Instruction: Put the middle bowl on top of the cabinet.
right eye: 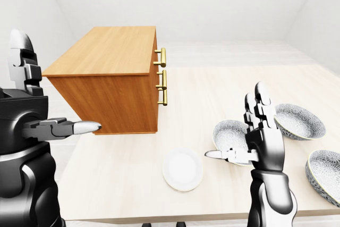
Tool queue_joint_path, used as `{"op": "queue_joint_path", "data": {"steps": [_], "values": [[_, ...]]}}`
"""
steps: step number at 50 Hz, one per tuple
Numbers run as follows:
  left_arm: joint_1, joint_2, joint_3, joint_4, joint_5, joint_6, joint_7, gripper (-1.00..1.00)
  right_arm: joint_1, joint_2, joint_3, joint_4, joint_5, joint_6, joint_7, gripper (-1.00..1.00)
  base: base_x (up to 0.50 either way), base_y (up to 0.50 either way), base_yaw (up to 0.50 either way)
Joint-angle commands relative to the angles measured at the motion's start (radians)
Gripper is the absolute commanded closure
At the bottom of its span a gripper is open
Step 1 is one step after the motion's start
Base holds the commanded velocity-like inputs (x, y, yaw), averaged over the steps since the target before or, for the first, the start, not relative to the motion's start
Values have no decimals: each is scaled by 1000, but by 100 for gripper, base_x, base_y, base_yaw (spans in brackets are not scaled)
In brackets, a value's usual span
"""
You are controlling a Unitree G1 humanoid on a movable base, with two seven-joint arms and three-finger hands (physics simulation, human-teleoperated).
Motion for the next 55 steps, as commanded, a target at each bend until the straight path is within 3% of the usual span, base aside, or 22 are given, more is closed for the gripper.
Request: {"op": "queue_joint_path", "data": {"steps": [1,4,14,17,29,31,33,36,37,39,42,44,50,53,55], "values": [[4,5,29,18,-9,0,-5,-100,22,12,12,46,-57,0,6,-100,0,0,0],[-5,4,30,9,-15,0,8,-100,44,7,49,156,-176,0,-7,-100,0,0,0],[-5,10,19,11,-6,0,12,-100,53,-10,60,303,-299,0,-27,-100,0,0,0],[-2,10,23,9,-8,0,10,-100,56,-14,50,348,-317,-25,-35,-100,0,0,0],[4,9,14,19,-3,0,7,-100,72,-4,3,277,-329,-13,-14,-100,0,0,0],[7,8,12,24,-2,0,5,-100,75,-9,-6,271,-378,-48,-43,-100,0,0,0],[6,7,12,22,-2,0,4,-100,75,-2,-13,255,-370,-36,-30,-100,0,0,0],[15,6,3,25,3,0,1,-100,76,-2,-13,255,-435,-71,-60,-100,0,0,0],[15,5,5,24,2,0,0,-100,74,3,-16,250,-423,-62,-51,-100,0,0,0],[11,4,8,11,1,0,2,-100,74,1,-15,246,-464,-73,-70,-100,0,0,0],[15,3,0,17,5,0,-1,-100,70,6,-15,217,-483,-57,-64,-100,0,0,0],[14,2,2,9,4,0,-2,-100,74,2,-12,212,-532,-75,-84,-100,0,0,0],[18,1,-20,5,11,0,-8,-100,68,12,7,134,-636,-26,-81,-100,0,0,0],[9,-2,17,14,1,0,-2,-100,73,8,40,122,-719,-42,-83,-100,0,0,0],[9,0,1,6,8,0,2,-100,73,7,52,121,-755,-50,-88,-100,0,0,0]]}}
